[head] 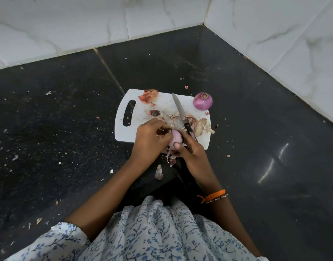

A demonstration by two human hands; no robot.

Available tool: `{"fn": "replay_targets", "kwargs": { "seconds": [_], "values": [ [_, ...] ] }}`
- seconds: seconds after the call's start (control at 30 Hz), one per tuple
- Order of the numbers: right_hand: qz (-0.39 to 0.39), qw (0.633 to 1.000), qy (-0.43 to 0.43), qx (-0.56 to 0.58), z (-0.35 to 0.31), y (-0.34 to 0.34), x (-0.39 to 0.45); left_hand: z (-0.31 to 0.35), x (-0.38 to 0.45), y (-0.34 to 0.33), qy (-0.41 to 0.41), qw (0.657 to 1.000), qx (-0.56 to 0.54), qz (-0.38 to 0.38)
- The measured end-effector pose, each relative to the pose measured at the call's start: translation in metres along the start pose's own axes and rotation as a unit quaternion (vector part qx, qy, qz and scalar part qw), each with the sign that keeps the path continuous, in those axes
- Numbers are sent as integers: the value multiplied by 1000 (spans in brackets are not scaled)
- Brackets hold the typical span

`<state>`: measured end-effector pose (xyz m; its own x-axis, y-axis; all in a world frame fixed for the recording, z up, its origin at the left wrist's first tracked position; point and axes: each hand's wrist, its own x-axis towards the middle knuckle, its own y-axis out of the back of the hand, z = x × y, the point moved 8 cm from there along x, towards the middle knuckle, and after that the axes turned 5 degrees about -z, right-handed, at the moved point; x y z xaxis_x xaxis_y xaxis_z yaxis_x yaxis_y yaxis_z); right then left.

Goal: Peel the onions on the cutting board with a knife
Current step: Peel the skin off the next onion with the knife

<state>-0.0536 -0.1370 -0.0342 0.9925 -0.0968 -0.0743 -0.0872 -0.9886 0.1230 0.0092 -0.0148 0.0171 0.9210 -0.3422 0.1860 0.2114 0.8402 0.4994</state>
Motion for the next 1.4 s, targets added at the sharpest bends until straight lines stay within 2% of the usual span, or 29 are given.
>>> {"fn": "replay_targets", "kwargs": {
  "seconds": [0.1,0.17,0.23,0.37,0.6,0.67,0.83,1.07,1.23,1.4],
  "values": [
    [7,1000,-8,19,4,5,1,-26,-1,-6,134,979,-153,-8],
    [5,1000,-14,22,7,6,2,-31,-2,-9,160,965,-208,-11],
    [3,1000,-12,28,7,6,2,-26,-3,-9,144,967,-210,-21],
    [-2,999,0,43,2,3,1,-6,-3,-5,48,992,-117,-17],
    [-1,999,22,39,-3,2,1,11,-2,-1,-45,999,-9,8],
    [-16,997,29,70,-4,-1,1,8,-1,-1,-35,999,2,15],
    [-48,963,16,265,0,-4,-2,-12,2,3,21,999,0,28],
    [-50,927,-3,371,1,-7,-3,-24,4,2,47,998,7,27],
    [-11,919,-35,393,7,-4,-1,-25,1,-1,67,995,-78,10],
    [0,923,-57,381,11,-7,-1,-25,1,-2,85,989,-117,12]
  ]
}}
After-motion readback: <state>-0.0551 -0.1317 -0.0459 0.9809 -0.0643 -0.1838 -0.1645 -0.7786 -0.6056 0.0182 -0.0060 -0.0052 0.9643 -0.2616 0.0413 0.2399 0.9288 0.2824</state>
